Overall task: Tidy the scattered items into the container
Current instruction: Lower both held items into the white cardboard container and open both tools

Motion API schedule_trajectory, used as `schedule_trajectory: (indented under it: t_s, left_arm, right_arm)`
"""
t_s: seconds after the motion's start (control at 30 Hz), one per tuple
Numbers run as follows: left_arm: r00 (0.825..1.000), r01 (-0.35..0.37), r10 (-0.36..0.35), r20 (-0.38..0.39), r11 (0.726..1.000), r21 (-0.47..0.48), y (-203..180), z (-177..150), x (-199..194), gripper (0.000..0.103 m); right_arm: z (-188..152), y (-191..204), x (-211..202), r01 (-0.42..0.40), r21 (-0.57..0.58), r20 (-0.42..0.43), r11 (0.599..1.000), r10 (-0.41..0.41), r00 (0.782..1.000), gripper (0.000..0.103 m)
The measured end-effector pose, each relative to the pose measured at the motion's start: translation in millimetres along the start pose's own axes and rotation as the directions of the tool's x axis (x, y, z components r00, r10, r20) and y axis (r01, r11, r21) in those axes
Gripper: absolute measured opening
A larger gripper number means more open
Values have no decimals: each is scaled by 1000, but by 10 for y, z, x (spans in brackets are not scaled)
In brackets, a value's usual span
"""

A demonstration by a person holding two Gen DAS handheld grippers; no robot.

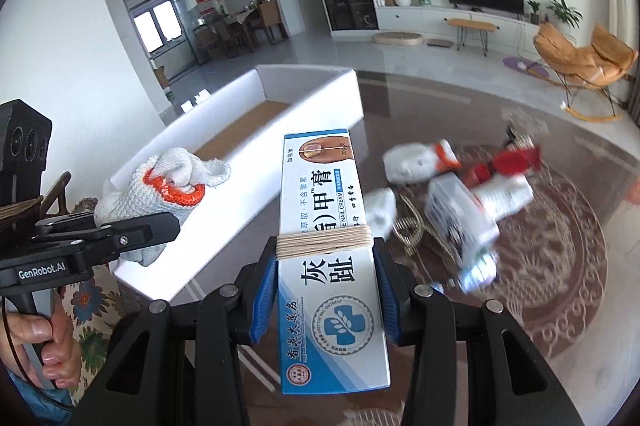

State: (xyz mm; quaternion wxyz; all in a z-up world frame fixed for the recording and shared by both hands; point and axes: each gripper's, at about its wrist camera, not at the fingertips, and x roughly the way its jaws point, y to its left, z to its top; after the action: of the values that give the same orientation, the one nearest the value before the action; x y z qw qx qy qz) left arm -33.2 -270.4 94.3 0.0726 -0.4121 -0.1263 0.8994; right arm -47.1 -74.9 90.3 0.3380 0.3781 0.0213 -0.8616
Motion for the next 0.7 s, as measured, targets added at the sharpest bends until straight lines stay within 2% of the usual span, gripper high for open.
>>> schedule_trajectory:
  t_s: [0.1, 0.17, 0.23, 0.33, 0.5, 0.63, 0.7]
  left_arm:
    - [994, -110, 110, 25, 994, -5, 524, 615, 69, 35]
    - [990, -138, 139, 3, 989, -49, 935, 1003, 253, 35]
    - [989, -149, 146, -34, 984, -101, 1318, 1304, 510, 35]
    - [981, -183, 172, -86, 973, -140, 1734, 1595, 932, 35]
    - [964, -217, 182, -195, 960, -175, 2146, 1722, 1640, 35]
    - [939, -268, 215, -267, 946, -182, 2308, 1608, 2007, 35]
    - [927, -285, 223, -301, 941, -181, 2362, 1541, 2113, 39]
  right_arm:
    - [715, 370, 398, -65, -76, 36, 995, 68, 997, 44]
    - [1162, 559, 772, -82, -104, 40, 991, 86, 995, 44]
    - [1567, 686, 1240, -87, -109, 12, 990, 88, 996, 44]
    - [1990, 773, 2021, -86, -91, -85, 992, 79, 993, 44]
    - [2183, 753, 3054, -15, -66, -264, 998, -3, 964, 44]
    - [2152, 732, 3531, 34, -80, -355, 996, -60, 933, 45]
    - [2109, 754, 3730, 45, -92, -409, 995, -78, 909, 47]
